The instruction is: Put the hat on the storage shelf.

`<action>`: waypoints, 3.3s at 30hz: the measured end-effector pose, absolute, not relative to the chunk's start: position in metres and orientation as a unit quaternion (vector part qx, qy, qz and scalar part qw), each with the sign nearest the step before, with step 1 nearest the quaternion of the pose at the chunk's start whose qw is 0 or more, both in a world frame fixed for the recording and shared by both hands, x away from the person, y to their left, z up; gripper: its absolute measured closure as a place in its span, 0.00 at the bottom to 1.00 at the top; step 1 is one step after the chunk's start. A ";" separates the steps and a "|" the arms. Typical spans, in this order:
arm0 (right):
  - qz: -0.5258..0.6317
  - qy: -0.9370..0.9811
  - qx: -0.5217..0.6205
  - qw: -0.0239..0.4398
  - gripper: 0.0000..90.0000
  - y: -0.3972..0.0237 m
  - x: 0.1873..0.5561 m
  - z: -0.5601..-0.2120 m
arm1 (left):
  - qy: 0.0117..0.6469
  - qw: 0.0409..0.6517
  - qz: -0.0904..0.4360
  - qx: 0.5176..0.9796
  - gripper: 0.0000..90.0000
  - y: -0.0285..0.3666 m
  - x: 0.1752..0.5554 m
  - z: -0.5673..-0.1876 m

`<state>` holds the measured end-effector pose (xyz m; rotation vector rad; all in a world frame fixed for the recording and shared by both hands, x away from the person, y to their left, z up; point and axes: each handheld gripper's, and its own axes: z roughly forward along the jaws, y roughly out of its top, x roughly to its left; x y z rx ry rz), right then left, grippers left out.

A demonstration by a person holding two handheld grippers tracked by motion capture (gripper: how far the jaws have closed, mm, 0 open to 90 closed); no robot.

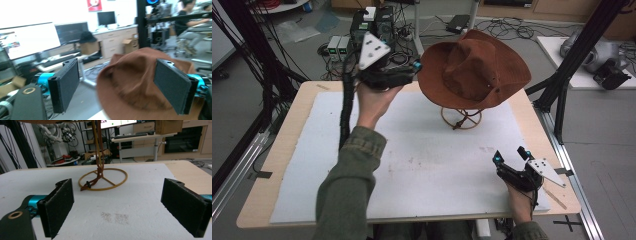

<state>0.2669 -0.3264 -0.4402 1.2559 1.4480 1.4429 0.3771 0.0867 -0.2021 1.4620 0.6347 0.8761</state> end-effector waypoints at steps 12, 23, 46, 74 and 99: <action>0.556 0.567 0.483 0.369 0.12 -0.318 0.264 -0.439 | 0.335 0.617 0.455 0.549 0.19 0.183 0.280 -0.259; 0.546 0.554 0.489 0.395 0.12 -0.313 0.259 -0.438 | 0.409 0.562 0.536 0.480 0.19 0.213 0.236 -0.340; 0.512 0.562 0.500 0.415 0.12 -0.307 0.259 -0.447 | 0.484 0.526 0.497 0.493 0.19 0.257 0.232 -0.444; 0.521 0.557 0.510 0.397 0.12 -0.315 0.264 -0.449 | 0.488 0.503 0.498 0.511 0.19 0.262 0.231 -0.448; 0.519 0.563 0.513 0.388 0.12 -0.317 0.263 -0.450 | 0.497 0.520 0.458 0.522 0.19 0.264 0.237 -0.450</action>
